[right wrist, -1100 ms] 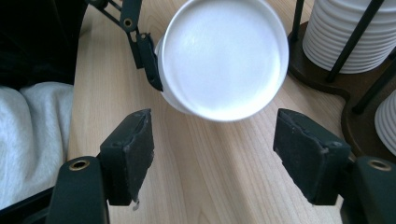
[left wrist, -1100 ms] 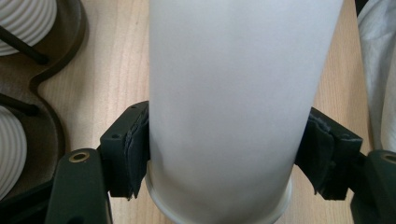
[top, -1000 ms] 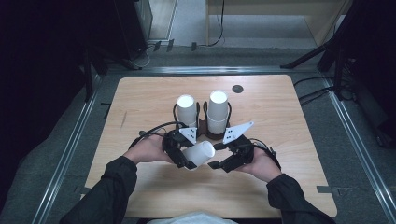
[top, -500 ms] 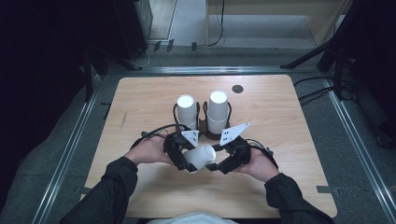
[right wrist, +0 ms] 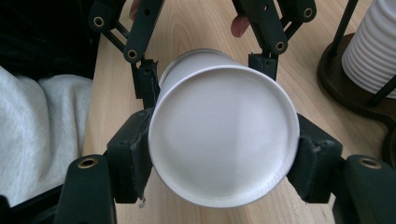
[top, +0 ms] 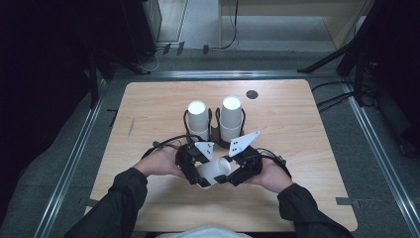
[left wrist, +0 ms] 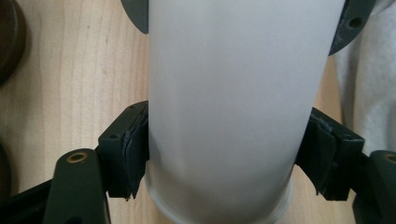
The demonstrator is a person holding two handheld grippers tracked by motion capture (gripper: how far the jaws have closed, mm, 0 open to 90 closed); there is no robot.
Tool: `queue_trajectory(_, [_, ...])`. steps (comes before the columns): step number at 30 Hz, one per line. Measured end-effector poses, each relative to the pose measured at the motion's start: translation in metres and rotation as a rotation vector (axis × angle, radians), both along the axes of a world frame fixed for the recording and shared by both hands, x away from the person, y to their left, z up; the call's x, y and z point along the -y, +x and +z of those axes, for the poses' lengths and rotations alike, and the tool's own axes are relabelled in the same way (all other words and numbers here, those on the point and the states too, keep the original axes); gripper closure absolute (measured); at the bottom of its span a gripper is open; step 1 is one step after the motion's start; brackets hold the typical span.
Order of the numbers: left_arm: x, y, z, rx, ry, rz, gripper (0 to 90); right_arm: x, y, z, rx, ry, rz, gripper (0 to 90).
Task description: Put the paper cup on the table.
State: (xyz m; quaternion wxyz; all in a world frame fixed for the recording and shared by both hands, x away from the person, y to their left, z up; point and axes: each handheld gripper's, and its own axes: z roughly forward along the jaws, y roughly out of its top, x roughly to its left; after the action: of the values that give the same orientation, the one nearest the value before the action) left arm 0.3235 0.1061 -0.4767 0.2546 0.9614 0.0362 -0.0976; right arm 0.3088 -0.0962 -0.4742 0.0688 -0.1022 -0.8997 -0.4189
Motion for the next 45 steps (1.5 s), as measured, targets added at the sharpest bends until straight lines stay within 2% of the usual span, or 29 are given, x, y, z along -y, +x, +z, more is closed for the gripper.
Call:
queue_trajectory(3, [-0.002,0.000,0.001,0.000,-0.026,0.010,23.1,0.001,0.001,0.001,-0.004,0.004,-0.002,32.9])
queue_trajectory(4, [-0.003,0.001,0.001,-0.001,-0.036,0.023,20.4,0.001,0.001,0.002,-0.007,0.005,-0.003,32.9])
queue_trajectory(5, [-0.003,0.001,0.001,0.005,-0.047,0.039,10.9,0.002,0.002,0.003,-0.002,0.010,0.000,32.8])
queue_trajectory(7, [-0.005,0.002,0.003,0.012,-0.063,0.072,9.6,0.002,0.002,0.004,0.003,0.018,0.004,32.9])
queue_trajectory(10, [-0.010,0.004,0.005,0.009,-0.084,0.116,1.8,0.003,0.004,0.005,0.004,0.016,0.000,32.8])
queue_trajectory(15, [-0.018,0.002,0.007,0.021,-0.128,0.157,1.8,0.004,0.007,0.006,-0.004,0.026,-0.002,32.7])
queue_trajectory(16, [-0.019,0.001,0.008,0.038,-0.142,0.166,1.8,0.004,0.008,0.006,-0.009,0.033,-0.003,32.7])
queue_trajectory(22, [-0.026,-0.001,0.009,0.025,-0.192,0.211,1.8,0.003,0.012,0.009,-0.014,0.062,0.004,32.7])
queue_trajectory(26, [-0.028,-0.004,0.008,0.033,-0.211,0.238,1.8,0.003,0.013,0.014,-0.016,0.084,0.005,32.7])
queue_trajectory(29, [-0.029,-0.007,0.008,0.035,-0.239,0.247,1.8,0.004,0.013,0.018,-0.017,0.106,0.009,32.7])
queue_trajectory(31, [-0.031,-0.008,0.009,0.023,-0.264,0.259,1.8,0.005,0.013,0.019,-0.020,0.109,0.010,32.7])
queue_trajectory(45, [-0.039,-0.013,0.009,0.025,-0.366,0.290,1.9,0.013,0.018,0.033,-0.033,0.202,0.004,32.8])
